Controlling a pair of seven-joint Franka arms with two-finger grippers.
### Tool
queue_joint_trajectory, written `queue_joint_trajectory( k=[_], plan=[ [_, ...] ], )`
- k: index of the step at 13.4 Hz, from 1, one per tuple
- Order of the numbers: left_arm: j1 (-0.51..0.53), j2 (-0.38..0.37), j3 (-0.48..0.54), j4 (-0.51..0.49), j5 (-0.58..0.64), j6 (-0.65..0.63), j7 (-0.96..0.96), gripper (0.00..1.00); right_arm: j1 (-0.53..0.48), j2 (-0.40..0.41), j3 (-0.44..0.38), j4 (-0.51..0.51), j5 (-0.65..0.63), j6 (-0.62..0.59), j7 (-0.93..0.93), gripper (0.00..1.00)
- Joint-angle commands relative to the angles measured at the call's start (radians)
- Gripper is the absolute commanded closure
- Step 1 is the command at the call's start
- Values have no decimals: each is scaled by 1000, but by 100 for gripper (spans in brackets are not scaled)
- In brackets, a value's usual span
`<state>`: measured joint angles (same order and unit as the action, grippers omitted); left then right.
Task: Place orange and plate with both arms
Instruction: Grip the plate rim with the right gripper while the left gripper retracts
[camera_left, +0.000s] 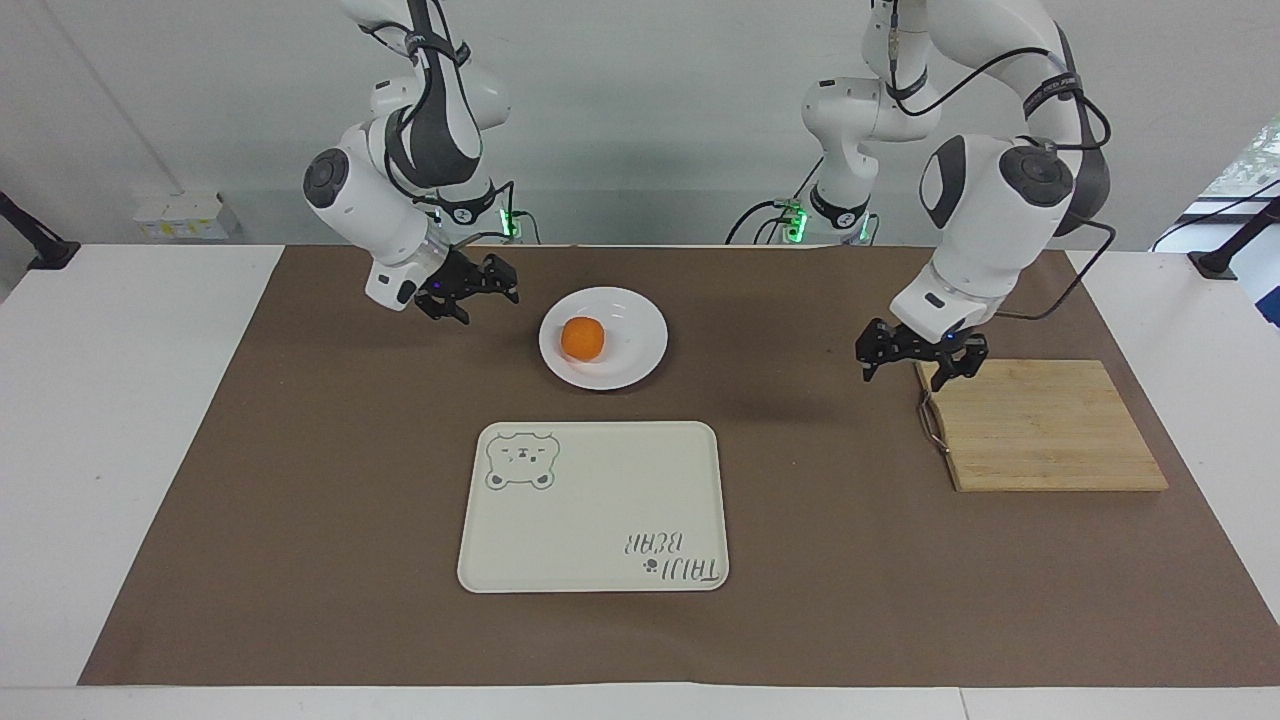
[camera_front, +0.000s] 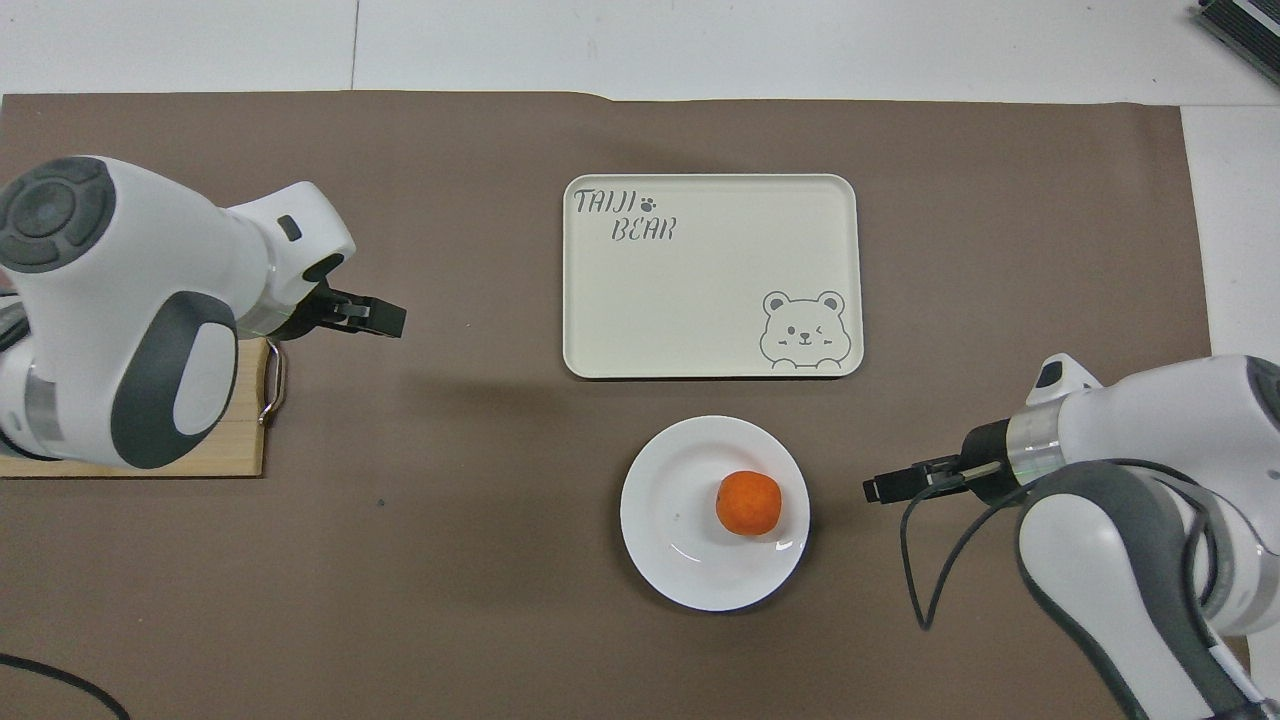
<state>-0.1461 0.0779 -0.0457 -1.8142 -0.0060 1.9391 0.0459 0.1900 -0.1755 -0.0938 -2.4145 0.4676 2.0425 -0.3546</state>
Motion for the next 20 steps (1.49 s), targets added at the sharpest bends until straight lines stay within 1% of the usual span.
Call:
queue_joint_trajectory(
  k=[1,2,4,5,6,7,9,10,12,13,14,15,18,19,20],
  plan=[
    [32,-55,-10,59,32,-110,-15,0,18,-21,0,-118,110,111,-107,0],
    [33,-59,-5,97,31,-149,-15,0,40,-10,0,-130,143,137,-107,0],
    [36,-44,0,191,11,-221,-18,0,78,25,0,-146,228,183,-112,0],
    [37,-40,1,219,-6,-250,-27,0,95,37,0,-149,252,199,-112,0],
    [48,-38,1,231,-28,-274,-44,0,101,40,0,-159,263,212,-113,0],
    [53,-38,0,236,-23,-284,-47,0,103,48,0,-170,276,228,-124,0],
    [59,-38,0,257,-15,-305,-47,0,103,73,2,-176,342,232,-182,0],
    [56,-41,-2,250,1,-305,-58,0,112,80,2,-179,371,238,-199,0],
    [54,-52,-2,230,4,-313,-64,0,141,86,2,-186,390,272,-201,0],
    [54,-56,-2,213,4,-310,-69,0,141,93,2,-187,399,272,-201,9],
    [54,-70,-2,195,4,-305,-72,0,141,93,2,-189,402,272,-199,26],
    [54,-73,-2,193,4,-311,-74,0,141,93,2,-190,402,272,-199,36],
    [54,-81,-2,176,4,-313,-71,0,141,94,0,-190,402,268,-176,84],
    [57,-82,0,179,4,-312,-70,0,141,97,2,-187,402,266,-152,98],
    [74,-78,0,187,4,-299,-69,0,141,102,2,-183,402,263,-132,100]
  ],
)
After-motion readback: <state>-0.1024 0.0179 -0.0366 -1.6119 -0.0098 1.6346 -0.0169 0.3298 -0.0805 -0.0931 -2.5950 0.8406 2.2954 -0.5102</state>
